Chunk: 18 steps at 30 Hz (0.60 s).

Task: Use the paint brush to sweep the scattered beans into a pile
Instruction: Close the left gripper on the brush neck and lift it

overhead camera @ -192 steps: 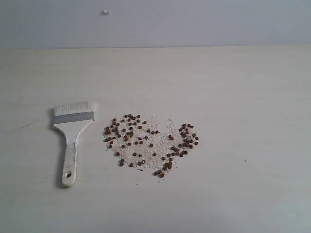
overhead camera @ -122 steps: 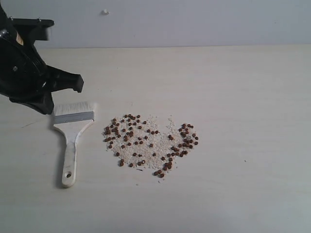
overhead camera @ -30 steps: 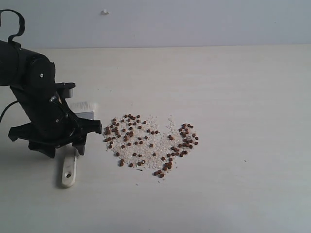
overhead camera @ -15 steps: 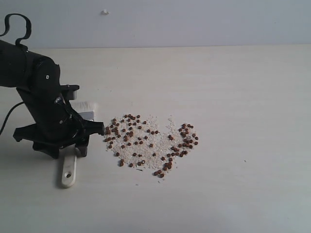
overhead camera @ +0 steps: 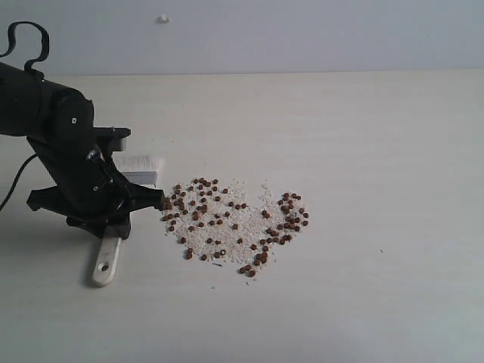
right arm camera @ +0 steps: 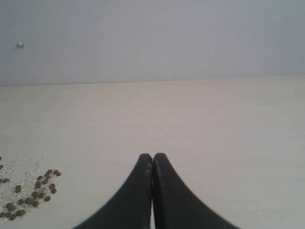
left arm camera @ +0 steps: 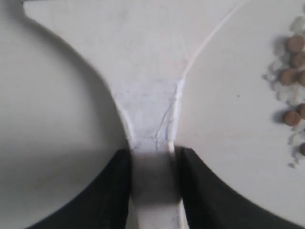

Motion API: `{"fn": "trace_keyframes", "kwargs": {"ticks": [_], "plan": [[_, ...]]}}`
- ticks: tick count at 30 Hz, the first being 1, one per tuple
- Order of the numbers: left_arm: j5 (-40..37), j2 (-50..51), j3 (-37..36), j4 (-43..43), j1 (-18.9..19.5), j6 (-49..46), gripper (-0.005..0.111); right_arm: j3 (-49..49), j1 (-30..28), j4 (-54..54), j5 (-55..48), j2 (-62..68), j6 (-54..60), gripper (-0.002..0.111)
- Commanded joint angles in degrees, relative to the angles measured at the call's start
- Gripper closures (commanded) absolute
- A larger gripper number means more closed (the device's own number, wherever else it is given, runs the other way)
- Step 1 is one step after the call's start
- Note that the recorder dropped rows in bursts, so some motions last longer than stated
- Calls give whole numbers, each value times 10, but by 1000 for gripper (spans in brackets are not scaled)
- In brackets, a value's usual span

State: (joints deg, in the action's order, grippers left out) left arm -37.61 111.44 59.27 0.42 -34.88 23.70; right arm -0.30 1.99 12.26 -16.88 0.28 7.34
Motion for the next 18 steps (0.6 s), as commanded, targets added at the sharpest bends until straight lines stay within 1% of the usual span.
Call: {"fn": "trace_keyframes", "kwargs": {"ticks": [1,3,8,15,18], "plan": [[20,12,-4,4,4,-26,107,3,0,-2,3,-3,0,108],[20,12,1,4,11,-32,107,3,0,-2,3,-3,0,108],[16,12,22,6,12,-47,107,3,0,-2,3,-3,0,108],[-48,12,76,5,12,-89,107,3,0,-2,3,-3,0,108],[-54,12,94,6,14,-109,107,3,0,-2,3,-3,0,108]]}}
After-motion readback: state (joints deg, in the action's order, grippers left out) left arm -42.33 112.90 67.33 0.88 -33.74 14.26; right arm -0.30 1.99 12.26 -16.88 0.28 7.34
